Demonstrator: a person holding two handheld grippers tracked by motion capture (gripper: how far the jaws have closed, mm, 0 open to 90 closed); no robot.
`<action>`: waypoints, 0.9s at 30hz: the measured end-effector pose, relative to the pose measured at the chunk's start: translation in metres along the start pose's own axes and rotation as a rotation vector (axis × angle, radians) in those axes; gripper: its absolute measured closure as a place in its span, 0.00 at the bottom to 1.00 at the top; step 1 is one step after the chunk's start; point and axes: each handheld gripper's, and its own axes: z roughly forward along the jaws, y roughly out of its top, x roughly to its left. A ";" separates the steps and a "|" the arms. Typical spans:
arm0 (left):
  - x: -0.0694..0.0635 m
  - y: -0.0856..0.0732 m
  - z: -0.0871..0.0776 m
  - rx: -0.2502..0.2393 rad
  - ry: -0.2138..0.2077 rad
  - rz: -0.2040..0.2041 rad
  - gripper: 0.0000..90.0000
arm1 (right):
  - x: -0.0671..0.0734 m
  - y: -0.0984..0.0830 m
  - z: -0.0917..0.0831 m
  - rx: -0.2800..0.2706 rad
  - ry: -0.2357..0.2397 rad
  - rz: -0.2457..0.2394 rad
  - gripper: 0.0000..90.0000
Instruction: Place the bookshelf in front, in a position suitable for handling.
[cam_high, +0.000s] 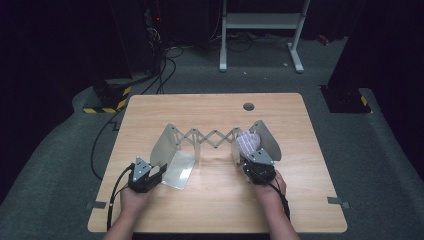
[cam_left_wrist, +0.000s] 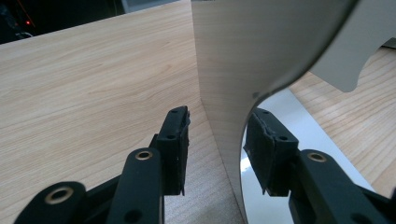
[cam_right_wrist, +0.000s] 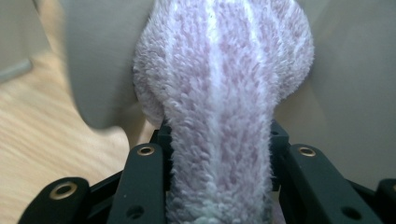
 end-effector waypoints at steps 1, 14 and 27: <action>0.000 0.000 -0.001 -0.005 0.001 -0.004 0.65 | 0.000 0.007 -0.007 -0.039 -0.015 -0.008 0.70; 0.003 0.000 -0.004 -0.019 0.003 -0.014 0.65 | -0.012 0.040 -0.037 -0.198 -0.063 0.007 0.71; 0.002 0.000 -0.003 -0.021 -0.012 -0.001 0.65 | -0.005 -0.017 0.010 0.073 0.009 0.023 0.71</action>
